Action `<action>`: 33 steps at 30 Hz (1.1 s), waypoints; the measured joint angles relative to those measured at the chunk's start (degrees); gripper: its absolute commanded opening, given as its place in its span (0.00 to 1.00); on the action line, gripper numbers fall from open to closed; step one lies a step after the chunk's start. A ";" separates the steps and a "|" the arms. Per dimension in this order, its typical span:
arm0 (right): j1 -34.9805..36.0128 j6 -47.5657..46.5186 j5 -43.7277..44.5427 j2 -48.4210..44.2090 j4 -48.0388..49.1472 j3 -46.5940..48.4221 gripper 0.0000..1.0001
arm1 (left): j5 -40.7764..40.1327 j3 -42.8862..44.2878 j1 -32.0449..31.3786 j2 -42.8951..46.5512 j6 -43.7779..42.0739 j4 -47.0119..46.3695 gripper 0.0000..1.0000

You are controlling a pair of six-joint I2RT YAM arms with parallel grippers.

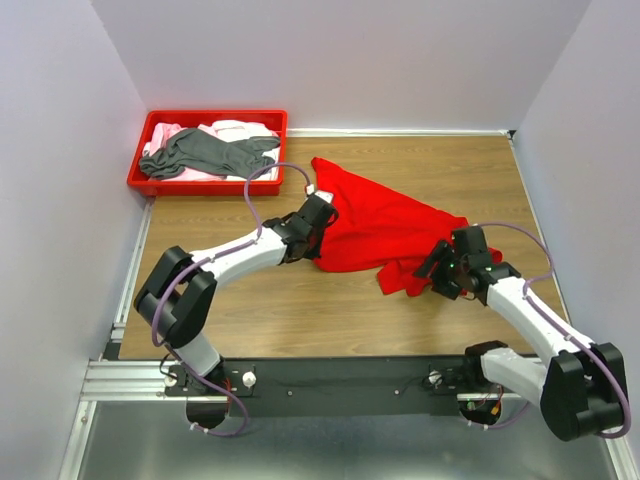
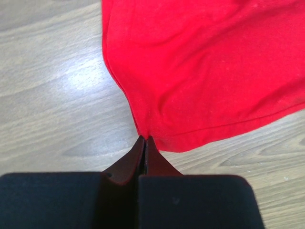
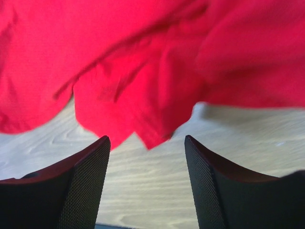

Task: Fold and stack the t-shirts
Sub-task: Flatten the tshirt out

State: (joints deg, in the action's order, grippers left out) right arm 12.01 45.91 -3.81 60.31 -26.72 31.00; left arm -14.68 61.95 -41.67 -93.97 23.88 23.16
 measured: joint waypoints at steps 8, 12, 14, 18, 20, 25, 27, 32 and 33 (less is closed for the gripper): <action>10.08 12.76 7.45 1.01 -0.85 -1.09 0.64 | 1.75 -1.11 0.04 2.56 -3.41 -4.09 0.00; 14.95 19.26 11.63 4.83 -1.42 -1.09 0.55 | 3.21 -1.75 0.04 4.39 -4.24 -5.14 0.00; 16.33 21.97 13.05 6.08 -1.90 -1.09 0.55 | 3.56 -1.77 0.04 4.94 -4.59 -5.22 0.00; 17.64 27.45 16.55 6.16 -2.67 -1.01 0.54 | 3.80 -1.88 0.04 5.95 -5.01 -5.53 0.00; 17.66 29.07 18.25 5.46 -3.21 -1.16 0.54 | 4.07 -1.99 0.04 6.34 -5.25 -5.66 0.00; 17.68 31.28 21.05 5.84 -3.52 -1.07 0.54 | 4.50 -2.36 0.04 6.71 -5.49 -5.97 0.00; 17.68 31.69 21.38 7.02 -3.82 -0.39 0.54 | 4.74 -2.43 0.09 6.78 -5.51 -5.99 0.00; 17.97 32.26 22.67 9.75 -4.31 1.40 0.53 | 4.92 -2.56 0.42 7.26 -5.62 -6.03 0.00; 18.01 32.28 22.86 10.27 -4.33 1.75 0.51 | 4.92 -2.58 0.46 7.50 -5.64 -6.03 0.00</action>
State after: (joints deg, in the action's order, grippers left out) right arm 30.02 78.19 19.05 70.59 -31.05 32.75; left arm -9.76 59.37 -41.21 -86.48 18.24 17.12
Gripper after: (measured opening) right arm 0.542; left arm 0.007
